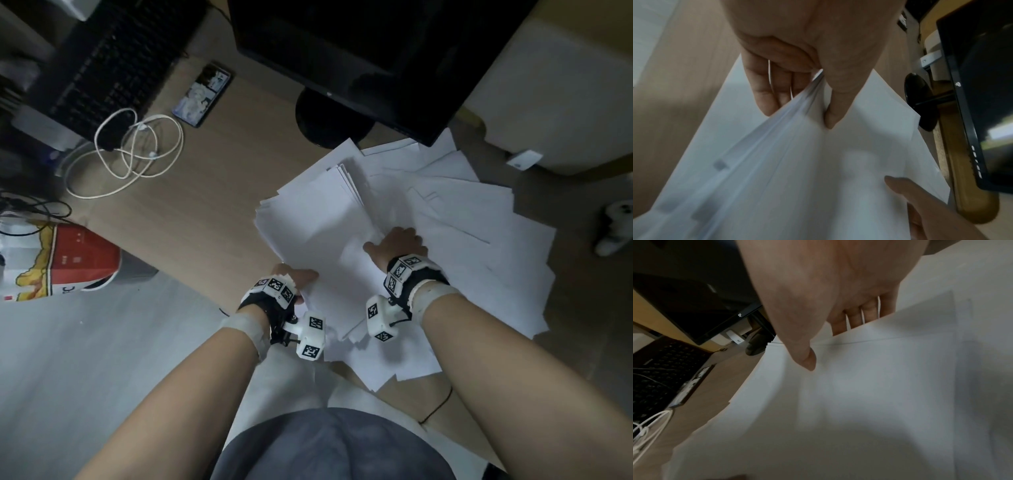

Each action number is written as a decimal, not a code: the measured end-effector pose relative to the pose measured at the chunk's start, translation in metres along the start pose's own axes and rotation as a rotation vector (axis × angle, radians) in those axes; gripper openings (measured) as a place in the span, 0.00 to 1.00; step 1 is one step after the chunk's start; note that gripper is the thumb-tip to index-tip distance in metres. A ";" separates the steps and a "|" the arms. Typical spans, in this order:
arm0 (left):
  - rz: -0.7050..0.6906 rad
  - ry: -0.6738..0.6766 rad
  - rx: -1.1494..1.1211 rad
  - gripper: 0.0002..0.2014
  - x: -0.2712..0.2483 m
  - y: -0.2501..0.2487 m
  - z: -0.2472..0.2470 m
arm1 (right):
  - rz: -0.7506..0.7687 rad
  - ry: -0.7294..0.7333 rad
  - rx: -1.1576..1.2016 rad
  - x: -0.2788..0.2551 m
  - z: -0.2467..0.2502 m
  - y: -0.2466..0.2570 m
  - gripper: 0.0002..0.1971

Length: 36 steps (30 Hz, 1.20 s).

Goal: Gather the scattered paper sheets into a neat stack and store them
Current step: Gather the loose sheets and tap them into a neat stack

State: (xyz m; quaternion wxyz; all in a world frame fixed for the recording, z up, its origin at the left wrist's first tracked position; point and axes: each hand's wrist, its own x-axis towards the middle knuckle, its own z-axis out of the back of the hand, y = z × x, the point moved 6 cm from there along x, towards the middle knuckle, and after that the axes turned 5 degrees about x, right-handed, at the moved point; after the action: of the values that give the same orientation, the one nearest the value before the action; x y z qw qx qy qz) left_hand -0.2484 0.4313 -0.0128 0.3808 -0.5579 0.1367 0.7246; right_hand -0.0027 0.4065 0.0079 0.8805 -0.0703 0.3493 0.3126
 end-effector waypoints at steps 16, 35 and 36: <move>-0.148 -0.235 0.093 0.23 0.010 0.007 0.028 | -0.181 0.071 0.262 -0.031 -0.014 -0.070 0.15; -0.016 -0.103 0.015 0.40 0.014 -0.002 0.026 | -0.240 0.286 0.318 -0.041 -0.042 0.000 0.48; -0.027 -0.099 0.060 0.41 0.020 -0.002 0.029 | -0.246 0.283 0.384 -0.040 -0.044 0.003 0.46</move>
State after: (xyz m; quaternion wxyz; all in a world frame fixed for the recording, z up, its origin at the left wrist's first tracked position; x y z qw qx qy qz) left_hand -0.2690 0.4582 -0.0205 0.4134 -0.5114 0.1320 0.7417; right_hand -0.0526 0.3739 0.0020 0.8516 0.0130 0.5105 0.1186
